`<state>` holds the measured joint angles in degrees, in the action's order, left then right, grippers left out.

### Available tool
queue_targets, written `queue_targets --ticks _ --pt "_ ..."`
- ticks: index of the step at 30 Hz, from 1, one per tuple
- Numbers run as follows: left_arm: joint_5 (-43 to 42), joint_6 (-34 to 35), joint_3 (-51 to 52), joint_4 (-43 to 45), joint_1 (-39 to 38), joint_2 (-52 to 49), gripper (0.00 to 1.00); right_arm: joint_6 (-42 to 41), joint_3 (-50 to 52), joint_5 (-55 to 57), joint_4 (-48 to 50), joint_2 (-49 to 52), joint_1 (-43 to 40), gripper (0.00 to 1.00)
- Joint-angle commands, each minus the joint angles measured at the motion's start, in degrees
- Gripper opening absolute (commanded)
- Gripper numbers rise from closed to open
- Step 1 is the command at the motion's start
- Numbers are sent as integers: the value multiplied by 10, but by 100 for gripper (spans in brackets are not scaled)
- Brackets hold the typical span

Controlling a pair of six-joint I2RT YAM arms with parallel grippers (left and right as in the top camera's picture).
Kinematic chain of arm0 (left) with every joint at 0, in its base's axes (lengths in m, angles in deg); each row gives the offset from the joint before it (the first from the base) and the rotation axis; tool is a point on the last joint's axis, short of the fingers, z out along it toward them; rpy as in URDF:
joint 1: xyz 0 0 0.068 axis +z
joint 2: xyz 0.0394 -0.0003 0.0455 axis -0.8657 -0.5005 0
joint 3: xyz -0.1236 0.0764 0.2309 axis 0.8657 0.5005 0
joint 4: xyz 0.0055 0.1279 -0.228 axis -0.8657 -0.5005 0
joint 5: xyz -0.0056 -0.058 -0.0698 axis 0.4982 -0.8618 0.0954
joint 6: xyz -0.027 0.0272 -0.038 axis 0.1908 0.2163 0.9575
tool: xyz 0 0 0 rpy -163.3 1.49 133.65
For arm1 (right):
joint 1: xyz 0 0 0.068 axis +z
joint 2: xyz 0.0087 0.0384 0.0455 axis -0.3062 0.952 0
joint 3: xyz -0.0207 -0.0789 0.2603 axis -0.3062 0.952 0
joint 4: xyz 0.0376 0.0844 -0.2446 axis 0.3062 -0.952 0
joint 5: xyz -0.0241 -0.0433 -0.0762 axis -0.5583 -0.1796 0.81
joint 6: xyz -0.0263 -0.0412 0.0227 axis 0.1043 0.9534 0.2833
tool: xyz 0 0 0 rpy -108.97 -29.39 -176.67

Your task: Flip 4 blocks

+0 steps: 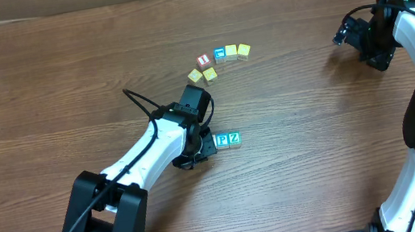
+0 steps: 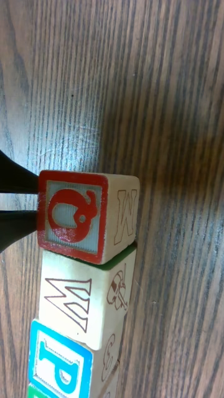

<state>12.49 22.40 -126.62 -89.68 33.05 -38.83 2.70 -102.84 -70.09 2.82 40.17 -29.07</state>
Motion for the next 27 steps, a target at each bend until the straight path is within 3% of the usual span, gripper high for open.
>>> queue_targets --ticks 1,14,27 --pt "10 12 7 3 -2 -2 4 2 1 4 2 -4 0 100" --pt "-52 -30 -33 -42 3 13 4 2 1 4 2 -4 0 100" --pt "38 -42 -140 -132 43 26 4 2 1 4 2 -4 0 100"
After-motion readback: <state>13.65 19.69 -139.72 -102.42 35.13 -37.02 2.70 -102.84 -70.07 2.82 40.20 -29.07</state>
